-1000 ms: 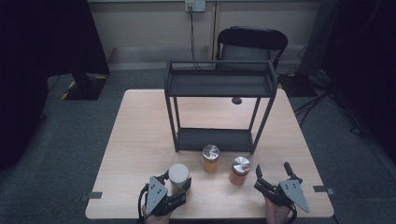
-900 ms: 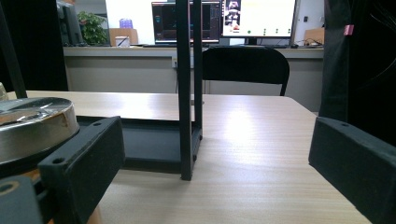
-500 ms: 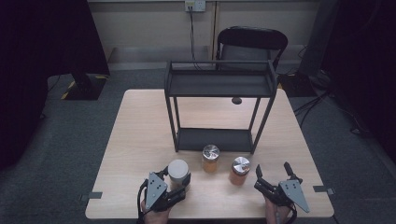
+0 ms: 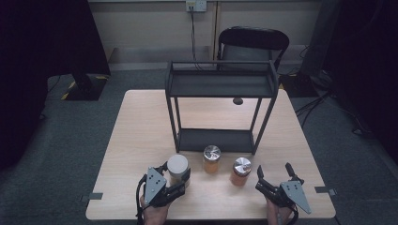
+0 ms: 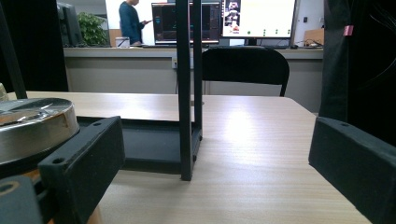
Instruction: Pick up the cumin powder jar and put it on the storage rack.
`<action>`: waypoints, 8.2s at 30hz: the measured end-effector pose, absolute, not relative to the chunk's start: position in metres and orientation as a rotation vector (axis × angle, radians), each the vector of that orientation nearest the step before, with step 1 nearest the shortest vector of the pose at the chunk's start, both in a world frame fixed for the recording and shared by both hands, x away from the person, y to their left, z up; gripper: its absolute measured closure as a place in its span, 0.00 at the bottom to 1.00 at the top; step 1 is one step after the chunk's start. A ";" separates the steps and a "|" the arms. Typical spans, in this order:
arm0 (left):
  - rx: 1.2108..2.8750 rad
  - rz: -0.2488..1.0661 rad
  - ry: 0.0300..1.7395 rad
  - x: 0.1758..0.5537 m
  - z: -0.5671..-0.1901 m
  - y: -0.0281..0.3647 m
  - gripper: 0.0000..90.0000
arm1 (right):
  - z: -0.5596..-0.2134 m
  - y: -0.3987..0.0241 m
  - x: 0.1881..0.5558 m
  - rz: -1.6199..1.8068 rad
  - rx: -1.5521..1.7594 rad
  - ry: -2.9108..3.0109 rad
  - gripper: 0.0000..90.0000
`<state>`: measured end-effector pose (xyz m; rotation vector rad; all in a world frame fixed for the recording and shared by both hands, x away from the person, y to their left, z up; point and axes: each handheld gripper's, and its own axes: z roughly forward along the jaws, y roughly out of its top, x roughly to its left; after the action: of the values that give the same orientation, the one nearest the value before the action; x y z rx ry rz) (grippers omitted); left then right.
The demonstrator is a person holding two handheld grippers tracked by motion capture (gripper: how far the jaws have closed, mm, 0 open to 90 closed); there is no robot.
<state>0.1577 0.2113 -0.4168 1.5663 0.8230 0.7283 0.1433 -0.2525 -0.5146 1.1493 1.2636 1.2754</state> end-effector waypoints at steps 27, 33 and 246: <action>1.593 0.731 0.833 0.184 -0.397 0.197 0.38 | -0.515 -0.252 0.143 1.275 1.148 1.262 0.03; 1.593 0.740 0.839 0.191 -0.392 0.196 0.38 | -0.515 -0.252 0.143 1.276 1.147 1.262 0.03; 1.557 0.813 1.039 0.318 -0.385 0.116 0.31 | -0.516 -0.258 0.142 1.304 1.126 1.280 0.03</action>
<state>0.3179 0.1156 -0.3854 1.5569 1.0388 0.8128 0.1423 -0.2578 -0.5163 1.1255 1.2800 1.3042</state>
